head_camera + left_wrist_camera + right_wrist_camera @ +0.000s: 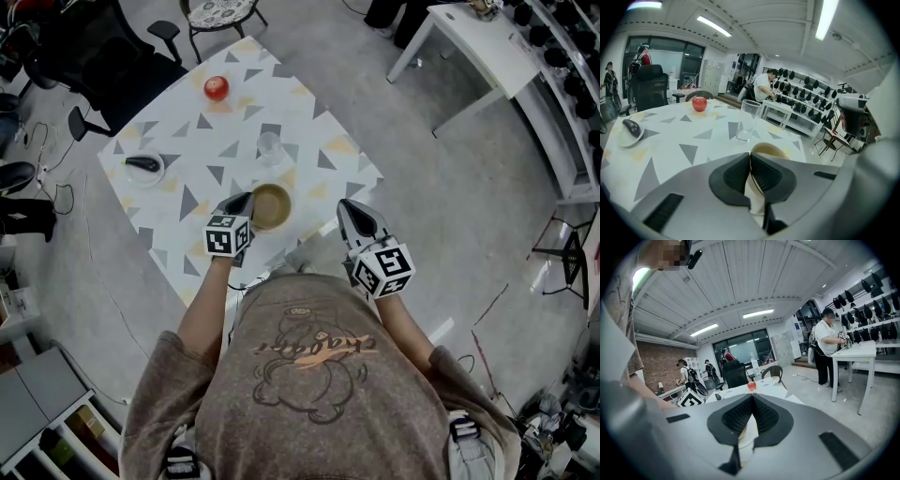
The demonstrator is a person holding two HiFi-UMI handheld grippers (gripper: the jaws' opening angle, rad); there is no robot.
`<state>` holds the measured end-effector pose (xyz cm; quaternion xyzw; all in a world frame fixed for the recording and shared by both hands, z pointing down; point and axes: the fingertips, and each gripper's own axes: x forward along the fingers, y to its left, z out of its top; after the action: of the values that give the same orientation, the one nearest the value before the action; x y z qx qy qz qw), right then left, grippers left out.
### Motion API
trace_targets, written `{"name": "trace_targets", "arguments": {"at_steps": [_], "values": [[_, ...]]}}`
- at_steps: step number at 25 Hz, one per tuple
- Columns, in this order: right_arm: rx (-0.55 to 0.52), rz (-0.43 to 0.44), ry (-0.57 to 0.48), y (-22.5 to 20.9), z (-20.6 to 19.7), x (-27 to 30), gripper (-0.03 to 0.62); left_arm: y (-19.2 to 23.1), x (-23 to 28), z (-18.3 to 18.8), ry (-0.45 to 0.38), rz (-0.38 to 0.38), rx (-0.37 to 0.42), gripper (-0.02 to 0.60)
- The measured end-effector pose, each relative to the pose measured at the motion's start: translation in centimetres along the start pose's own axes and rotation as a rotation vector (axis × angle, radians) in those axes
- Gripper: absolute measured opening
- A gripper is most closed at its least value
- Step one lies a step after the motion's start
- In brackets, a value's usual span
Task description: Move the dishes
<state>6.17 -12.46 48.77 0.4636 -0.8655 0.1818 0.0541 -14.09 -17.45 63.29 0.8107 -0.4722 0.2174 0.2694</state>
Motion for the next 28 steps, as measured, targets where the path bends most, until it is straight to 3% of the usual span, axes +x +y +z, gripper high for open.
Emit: {"name": "trace_targets", "arguments": {"at_steps": [16, 28], "values": [[0.009, -0.027, -0.016, -0.9, 0.1, -0.7, 0.003, -2.5, 0.0, 4.6, -0.103, -0.065, -0.052, 0.025], [0.030, -0.103, -0.035, -2.6, 0.1, -2.8, 0.003, -6.2, 1.8, 8.1, -0.139, -0.146, -0.042, 0.025]]}}
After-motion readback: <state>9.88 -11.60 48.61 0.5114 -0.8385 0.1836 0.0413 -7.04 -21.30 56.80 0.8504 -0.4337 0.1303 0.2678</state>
